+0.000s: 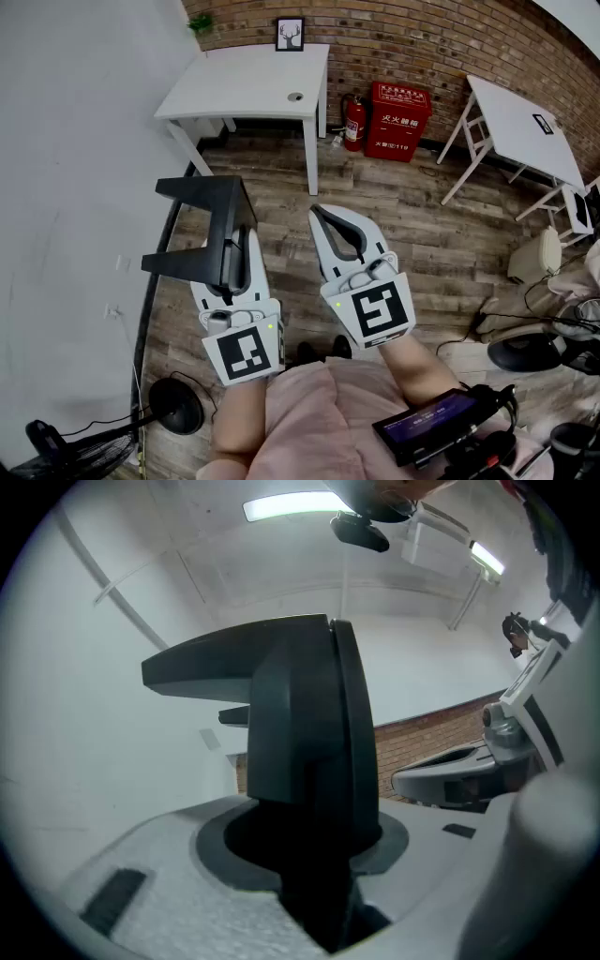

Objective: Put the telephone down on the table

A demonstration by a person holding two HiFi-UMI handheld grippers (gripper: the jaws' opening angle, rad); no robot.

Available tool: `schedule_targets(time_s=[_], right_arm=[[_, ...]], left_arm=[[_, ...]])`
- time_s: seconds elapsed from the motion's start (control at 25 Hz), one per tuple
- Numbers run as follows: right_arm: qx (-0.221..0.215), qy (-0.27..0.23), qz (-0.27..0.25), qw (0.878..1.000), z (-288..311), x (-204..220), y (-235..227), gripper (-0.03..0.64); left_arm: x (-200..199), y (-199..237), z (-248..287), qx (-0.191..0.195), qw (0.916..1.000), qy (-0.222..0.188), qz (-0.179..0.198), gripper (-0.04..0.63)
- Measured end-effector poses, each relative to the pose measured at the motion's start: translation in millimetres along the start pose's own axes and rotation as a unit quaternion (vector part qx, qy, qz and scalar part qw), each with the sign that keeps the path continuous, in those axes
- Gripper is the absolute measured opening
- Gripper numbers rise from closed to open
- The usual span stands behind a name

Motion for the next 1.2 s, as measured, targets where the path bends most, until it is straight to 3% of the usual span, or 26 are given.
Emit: schedule_targets(time_s=[0.64,0.8,0.96,1.08,1.2], right_arm=[[-0.007,-0.004,0.012,1.000,-8,6,-9,0.003],[-0.019,-0.025,0.034,0.999,-10,8,-15,0.006],[-0.074,-0.047,0.051,0.995,-10,14,-19,0.178],[-0.112,-0.061,0.060,0.990,-4,12,-16,0.210],[-0.162,-0.076,0.072,0.981,5,8,-11,0.219]], left_arm=[[-2,-19,0,0.001,1.0000,-0.001,0.008,0.161],[1,-24,2,-0.001,1.0000,0.000,0.009,0.161],[5,-34,5,-0.002,1.0000,0.008,0.004,0.161],[4,-32,11,0.013,0.9997,0.018,-0.011,0.161],[3,-25,19,0.051,0.9975,0.032,-0.036,0.161]])
Point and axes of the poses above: the fingertips, and each gripper's own axes: z forward along the fingers, y to its left, x out of its underside, the point moved 2 cm from there along -z, backward along the fingers, and after that the axes turned 10 degrees about -z, right-handed, at the moved point
